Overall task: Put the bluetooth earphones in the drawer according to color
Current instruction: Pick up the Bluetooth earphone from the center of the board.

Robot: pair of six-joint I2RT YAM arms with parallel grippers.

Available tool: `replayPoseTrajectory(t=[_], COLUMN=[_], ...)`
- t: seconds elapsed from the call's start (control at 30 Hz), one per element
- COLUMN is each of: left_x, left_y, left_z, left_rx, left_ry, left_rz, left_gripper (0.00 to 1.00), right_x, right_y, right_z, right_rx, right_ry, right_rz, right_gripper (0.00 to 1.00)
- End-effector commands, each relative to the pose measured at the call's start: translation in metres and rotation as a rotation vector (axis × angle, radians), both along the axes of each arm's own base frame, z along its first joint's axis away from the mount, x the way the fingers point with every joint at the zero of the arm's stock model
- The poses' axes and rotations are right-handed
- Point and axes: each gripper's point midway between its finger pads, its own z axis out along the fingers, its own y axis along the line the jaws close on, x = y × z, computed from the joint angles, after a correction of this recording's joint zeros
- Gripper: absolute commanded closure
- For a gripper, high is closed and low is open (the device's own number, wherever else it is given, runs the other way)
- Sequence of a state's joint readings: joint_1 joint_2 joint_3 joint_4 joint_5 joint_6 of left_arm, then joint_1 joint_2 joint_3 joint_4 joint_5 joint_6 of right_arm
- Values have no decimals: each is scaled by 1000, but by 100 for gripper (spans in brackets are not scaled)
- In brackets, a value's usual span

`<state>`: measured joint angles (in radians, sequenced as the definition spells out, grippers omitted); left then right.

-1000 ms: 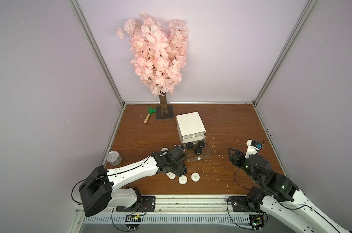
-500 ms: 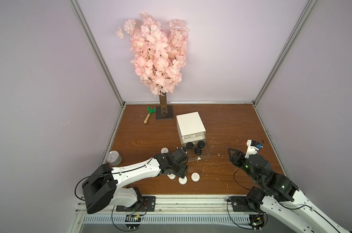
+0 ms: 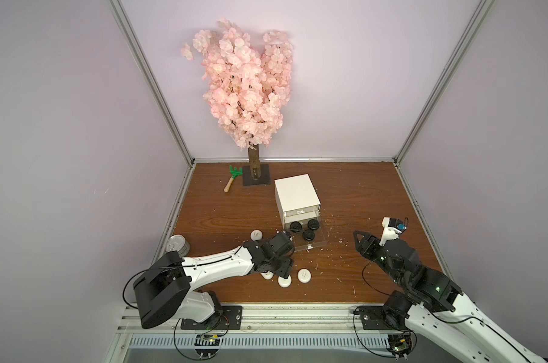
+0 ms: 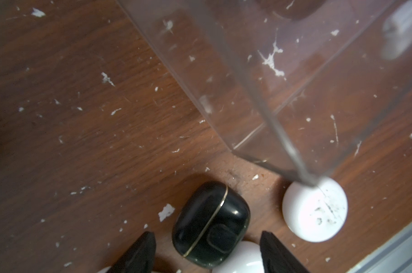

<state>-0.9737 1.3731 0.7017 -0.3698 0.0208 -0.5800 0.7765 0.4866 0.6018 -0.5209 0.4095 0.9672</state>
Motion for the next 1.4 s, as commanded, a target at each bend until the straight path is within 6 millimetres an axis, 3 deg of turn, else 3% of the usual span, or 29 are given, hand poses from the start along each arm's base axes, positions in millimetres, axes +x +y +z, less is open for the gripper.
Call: replayPoseTrajectory(t=[0.0, 0.3, 0.6, 0.9, 1.1, 1.37], left_x=[-3, -3, -4, 0, 2, 11], left_y=[-5, -7, 8, 19, 23, 31], left_z=[-4, -15, -27, -24, -15, 18], left_rx=[-4, 26, 114, 167, 181, 204], left_ry=[8, 19, 25, 4, -8, -76], left_rz=[-18, -35, -15, 21, 31, 50], left_gripper=[26, 29, 40, 46, 52, 54], right_x=[4, 5, 5, 5, 6, 5], right_y=[3, 4, 4, 4, 3, 3], right_z=[19, 19, 18, 17, 19, 17], right_rx=[23, 21, 19, 17, 18, 21], right_ry=[-41, -40, -39, -37, -41, -38], right_rz=[6, 6, 9, 6, 5, 5], right_gripper=[41, 41, 41, 41, 41, 41])
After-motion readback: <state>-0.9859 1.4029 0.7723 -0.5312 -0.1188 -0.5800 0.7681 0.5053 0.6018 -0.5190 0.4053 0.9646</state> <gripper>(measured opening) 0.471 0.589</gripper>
